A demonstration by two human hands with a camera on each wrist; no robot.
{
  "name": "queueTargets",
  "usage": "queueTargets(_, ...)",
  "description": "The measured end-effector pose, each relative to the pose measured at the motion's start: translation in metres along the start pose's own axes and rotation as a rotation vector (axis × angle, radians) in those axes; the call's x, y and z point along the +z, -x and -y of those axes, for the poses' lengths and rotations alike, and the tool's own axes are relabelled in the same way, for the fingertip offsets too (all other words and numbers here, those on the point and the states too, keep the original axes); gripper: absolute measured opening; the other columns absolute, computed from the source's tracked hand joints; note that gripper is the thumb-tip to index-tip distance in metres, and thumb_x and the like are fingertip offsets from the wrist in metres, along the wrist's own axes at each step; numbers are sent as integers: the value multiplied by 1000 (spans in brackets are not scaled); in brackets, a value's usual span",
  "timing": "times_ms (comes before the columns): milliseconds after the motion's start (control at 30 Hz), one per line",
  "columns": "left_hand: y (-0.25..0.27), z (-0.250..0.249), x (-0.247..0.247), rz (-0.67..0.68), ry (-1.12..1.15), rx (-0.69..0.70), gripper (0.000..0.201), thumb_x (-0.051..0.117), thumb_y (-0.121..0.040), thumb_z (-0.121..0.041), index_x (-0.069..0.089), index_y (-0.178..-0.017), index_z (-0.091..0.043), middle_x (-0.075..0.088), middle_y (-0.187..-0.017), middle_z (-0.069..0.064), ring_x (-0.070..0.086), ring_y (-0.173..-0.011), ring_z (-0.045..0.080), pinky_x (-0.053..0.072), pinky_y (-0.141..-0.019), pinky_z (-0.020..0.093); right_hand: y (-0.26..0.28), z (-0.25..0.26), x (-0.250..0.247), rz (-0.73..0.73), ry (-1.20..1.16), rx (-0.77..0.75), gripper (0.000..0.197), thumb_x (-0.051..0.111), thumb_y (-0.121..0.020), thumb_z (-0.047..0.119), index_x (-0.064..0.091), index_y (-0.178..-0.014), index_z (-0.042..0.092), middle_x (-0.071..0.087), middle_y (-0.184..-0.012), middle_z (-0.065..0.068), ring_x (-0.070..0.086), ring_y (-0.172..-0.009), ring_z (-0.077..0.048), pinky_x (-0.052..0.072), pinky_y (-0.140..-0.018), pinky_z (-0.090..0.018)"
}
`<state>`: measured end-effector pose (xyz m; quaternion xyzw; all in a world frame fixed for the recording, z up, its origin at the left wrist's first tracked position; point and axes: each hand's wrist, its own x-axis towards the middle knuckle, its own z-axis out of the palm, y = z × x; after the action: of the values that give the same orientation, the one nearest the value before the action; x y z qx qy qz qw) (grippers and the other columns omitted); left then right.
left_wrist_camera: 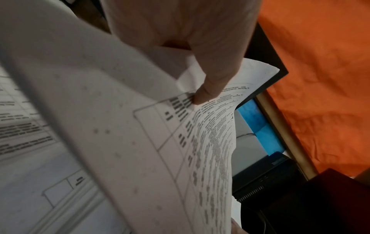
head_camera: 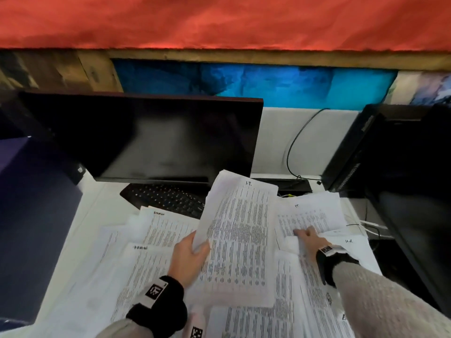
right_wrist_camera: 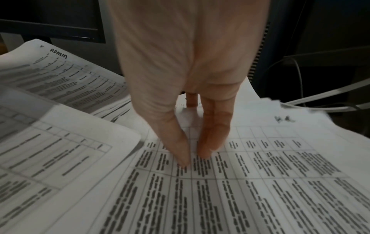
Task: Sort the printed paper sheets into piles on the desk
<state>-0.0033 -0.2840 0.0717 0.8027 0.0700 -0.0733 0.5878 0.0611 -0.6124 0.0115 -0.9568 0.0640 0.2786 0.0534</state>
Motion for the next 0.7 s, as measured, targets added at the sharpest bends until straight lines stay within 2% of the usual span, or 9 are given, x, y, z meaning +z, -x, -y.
queueTargets(100,-8,2,12,-25,-43,8,11,52,-91,-8,61,-90,-1,56,-70,11,51,-61,20,47,-55,34,-2,-5,0,-54,-50,4,41,44,-97,22,40,-137,20,35,-143,-10,50,-119,-36,44,-99,-44)
queueTargets(200,-12,-6,26,-70,-94,68,13,49,-93,-8,60,-91,-14,59,-72,17,52,-59,18,47,-54,34,1,-13,-3,-88,-89,-8,36,45,-92,7,49,-126,18,45,-132,-6,54,-113,-27,43,-93,-34)
queueTargets(300,-17,-16,43,-110,-43,99,21,40,-98,-11,54,-112,-18,62,-78,10,55,-65,20,51,-62,38,13,-27,-11,-180,-187,-52,25,46,-85,2,53,-98,22,57,-113,-5,57,-100,-24,46,-84,-30)
queueTargets(333,-20,-19,50,-106,8,77,27,37,-100,-12,49,-123,-18,62,-83,2,55,-68,16,52,-66,35,20,-32,-15,-225,-209,-53,21,48,-84,2,51,-92,21,56,-105,-3,57,-96,-24,45,-79,-30)
queueTargets(400,-23,-28,63,-67,117,13,41,31,-102,-13,31,-143,-16,59,-95,-12,54,-74,0,46,-70,11,38,-41,-22,-325,-265,-61,17,51,-81,2,48,-83,18,49,-91,-1,53,-85,-23,38,-71,-28)
queueTargets(467,-25,-39,77,4,219,-27,43,30,-102,-12,27,-145,-16,56,-114,-11,52,-86,-8,40,-79,4,58,-49,-27,-443,-347,-90,22,54,-77,1,45,-73,20,47,-83,1,49,-76,-22,35,-65,-29)
queueTargets(533,-30,-48,88,66,300,-61,45,30,-102,-12,27,-146,-19,49,-127,-7,51,-104,3,35,-94,14,77,-58,-29,-551,-454,-98,29,55,-72,-3,44,-68,23,49,-79,2,49,-72,-22,35,-61,-30)
queueTargets(667,-55,-44,110,23,423,-131,48,33,-99,-7,31,-146,-16,52,-131,2,48,-120,19,37,-98,28,104,-76,-24,-678,-630,-38,28,56,-69,-11,50,-69,16,54,-79,1,53,-69,-17,42,-63,-33)
queueTargets(700,-59,-41,117,34,415,-142,49,34,-99,-8,30,-147,-18,52,-131,2,49,-121,22,38,-100,31,109,-79,-23,-701,-647,-36,29,56,-68,-14,51,-69,14,54,-78,1,52,-68,-14,42,-63,-28)
